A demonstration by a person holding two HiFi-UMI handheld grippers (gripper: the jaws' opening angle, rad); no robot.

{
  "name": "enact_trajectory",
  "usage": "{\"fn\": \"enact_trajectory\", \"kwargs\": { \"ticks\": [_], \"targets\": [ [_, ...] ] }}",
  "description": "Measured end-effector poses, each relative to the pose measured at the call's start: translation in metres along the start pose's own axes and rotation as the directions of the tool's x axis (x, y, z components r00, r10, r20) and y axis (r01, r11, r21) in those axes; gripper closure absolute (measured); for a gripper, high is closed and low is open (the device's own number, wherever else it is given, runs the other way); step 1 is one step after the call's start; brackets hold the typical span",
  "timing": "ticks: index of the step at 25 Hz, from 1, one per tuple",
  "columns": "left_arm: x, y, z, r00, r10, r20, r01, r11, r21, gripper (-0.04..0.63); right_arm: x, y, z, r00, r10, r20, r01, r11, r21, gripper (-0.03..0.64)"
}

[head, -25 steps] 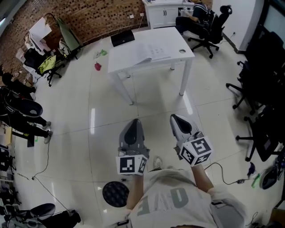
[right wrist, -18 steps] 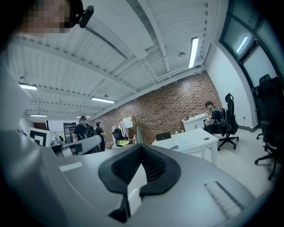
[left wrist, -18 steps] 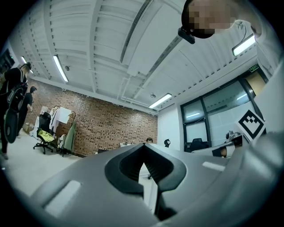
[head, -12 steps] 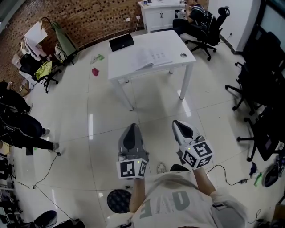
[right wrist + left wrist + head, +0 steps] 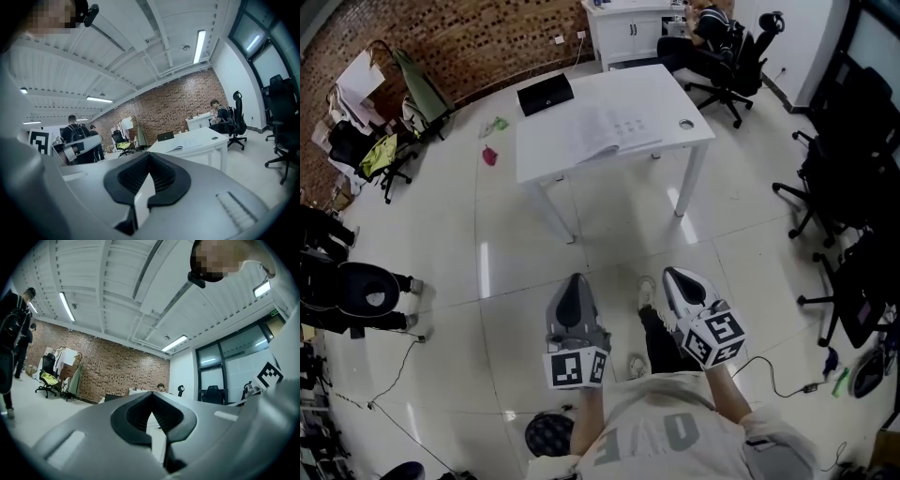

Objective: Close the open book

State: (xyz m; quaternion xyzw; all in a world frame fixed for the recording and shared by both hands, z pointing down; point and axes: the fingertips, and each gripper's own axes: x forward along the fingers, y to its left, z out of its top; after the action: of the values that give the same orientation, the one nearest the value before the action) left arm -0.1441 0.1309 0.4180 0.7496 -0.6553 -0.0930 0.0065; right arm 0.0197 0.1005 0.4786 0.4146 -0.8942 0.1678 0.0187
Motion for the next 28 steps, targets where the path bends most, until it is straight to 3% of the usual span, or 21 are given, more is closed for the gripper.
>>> {"fn": "enact_trajectory", "kwargs": {
  "ticks": [2, 6, 14, 23, 28],
  "targets": [
    [0.029, 0.002, -0.008, 1.0, -0.002, 0.005, 0.002, 1.0, -0.018, 0.583, 0.024, -0.022, 0.001, 1.0, 0.004, -0.001, -0.004, 1.0, 0.012, 0.612],
    [0.116, 0.011, -0.019, 0.999, -0.002, 0.032, 0.002, 1.0, 0.017, 0.583, 0.094, -0.078, 0.019, 1.0, 0.013, 0.0, -0.013, 1.0, 0.006, 0.612],
    [0.308, 0.056, 0.015, 0.992, 0.076, 0.098, -0.089, 0.988, 0.13, 0.583, 0.233, -0.169, 0.116, 0.998, 0.062, 0.031, -0.059, 0.996, -0.072, 0.612],
    [0.377, 0.08, -0.011, 0.982, 0.183, 0.045, -0.188, 0.964, 0.187, 0.583, 0.303, -0.227, 0.145, 0.995, 0.08, 0.053, -0.079, 0.997, -0.024, 0.612],
    [0.394, 0.082, -0.007, 0.982, 0.177, 0.063, -0.185, 0.971, 0.155, 0.581, 0.315, -0.233, 0.162, 0.994, 0.08, 0.075, -0.077, 0.996, -0.048, 0.612]
  ]
}}
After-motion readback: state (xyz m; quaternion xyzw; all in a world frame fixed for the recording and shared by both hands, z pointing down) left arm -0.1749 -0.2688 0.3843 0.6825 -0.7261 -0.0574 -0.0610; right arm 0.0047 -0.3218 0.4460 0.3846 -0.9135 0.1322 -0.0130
